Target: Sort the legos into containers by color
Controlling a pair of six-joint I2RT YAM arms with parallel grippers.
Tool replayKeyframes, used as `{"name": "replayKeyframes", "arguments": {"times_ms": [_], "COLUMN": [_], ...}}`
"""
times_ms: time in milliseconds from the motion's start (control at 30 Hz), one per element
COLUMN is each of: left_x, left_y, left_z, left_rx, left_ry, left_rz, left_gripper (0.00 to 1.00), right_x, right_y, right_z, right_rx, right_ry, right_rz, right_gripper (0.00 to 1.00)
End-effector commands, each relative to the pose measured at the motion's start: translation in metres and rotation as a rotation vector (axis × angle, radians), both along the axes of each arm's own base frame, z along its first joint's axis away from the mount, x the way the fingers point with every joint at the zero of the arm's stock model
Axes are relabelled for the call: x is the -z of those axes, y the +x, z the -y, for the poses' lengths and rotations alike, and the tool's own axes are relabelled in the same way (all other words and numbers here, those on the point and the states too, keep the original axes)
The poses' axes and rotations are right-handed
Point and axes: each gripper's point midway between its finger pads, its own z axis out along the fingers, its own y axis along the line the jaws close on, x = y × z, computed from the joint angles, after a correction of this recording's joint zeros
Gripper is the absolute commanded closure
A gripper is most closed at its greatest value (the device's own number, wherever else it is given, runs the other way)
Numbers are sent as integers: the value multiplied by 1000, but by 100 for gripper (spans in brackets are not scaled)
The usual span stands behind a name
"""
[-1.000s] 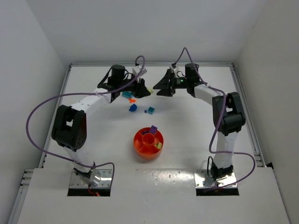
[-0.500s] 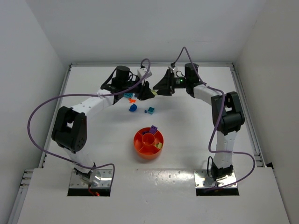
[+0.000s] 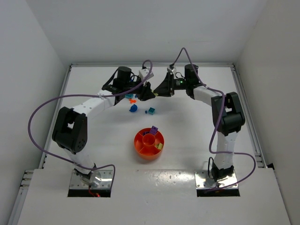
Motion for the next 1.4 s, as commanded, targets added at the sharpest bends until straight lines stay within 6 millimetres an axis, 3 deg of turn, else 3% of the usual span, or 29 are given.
{"name": "replayKeyframes", "arguments": {"times_ms": [0,167,267,300,400,600,700,733,767,933,1000,1033,1233,1367], "left_x": [-29,-28,-28,-28,-23,-18,-28,-25,-39,-60,-66,-64,-44,-33], "left_y": [2,3,3,3,-2,-10,-10,-8,-7,2,11,10,21,34], "left_z": [6,8,9,9,12,4,-17,-28,-36,-78,-96,-96,-111,-121], "left_rx": [23,21,17,20,34,21,-40,-76,-103,-262,-378,-378,-401,-439], "left_ry": [-28,-13,-2,1,15,40,20,24,15,34,36,41,44,19], "left_rz": [97,118,130,138,124,107,116,102,140,174,168,158,76,15], "left_gripper": [81,76,60,50,41,26,14,9,0,0,0,0,0,0], "right_x": [-18,-19,-22,-22,-28,-31,-31,-22,-24,-29,-24,-28,-10,-4], "right_y": [-6,-10,-8,-8,-12,-15,-27,-30,-32,-47,-66,-71,-115,-149], "right_z": [-2,-6,-6,-6,-9,6,16,24,32,58,65,69,67,57], "right_rx": [-35,-53,-55,-55,-67,-47,-52,-47,-29,-26,-60,-64,-217,-340], "right_ry": [28,34,37,37,36,3,-28,-63,-86,-192,-241,-269,-350,-364], "right_rz": [79,87,116,116,146,216,226,236,259,439,427,469,581,656], "right_gripper": [59,71,81,88,99,100,100,100,100,100,100,100,100,100]}}
